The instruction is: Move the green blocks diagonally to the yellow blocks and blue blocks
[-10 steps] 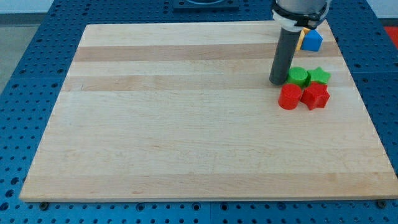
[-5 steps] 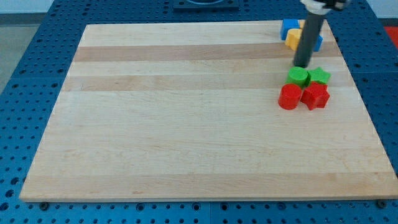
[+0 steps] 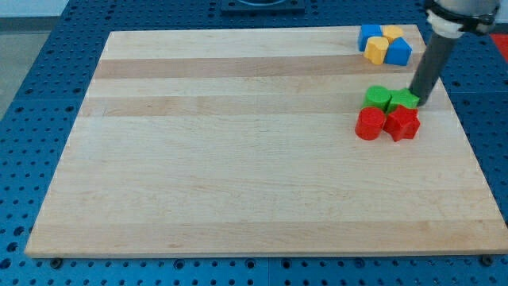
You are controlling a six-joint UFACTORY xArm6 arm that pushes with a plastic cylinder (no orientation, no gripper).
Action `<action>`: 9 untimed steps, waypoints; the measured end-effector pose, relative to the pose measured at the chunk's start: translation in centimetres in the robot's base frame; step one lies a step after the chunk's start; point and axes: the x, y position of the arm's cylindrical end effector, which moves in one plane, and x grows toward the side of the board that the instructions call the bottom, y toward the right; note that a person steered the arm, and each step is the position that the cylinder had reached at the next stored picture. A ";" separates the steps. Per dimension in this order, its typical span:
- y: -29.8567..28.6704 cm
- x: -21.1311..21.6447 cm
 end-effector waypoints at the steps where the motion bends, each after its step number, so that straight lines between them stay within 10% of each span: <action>1: -2.5 0.7; 9: -9.2 6.6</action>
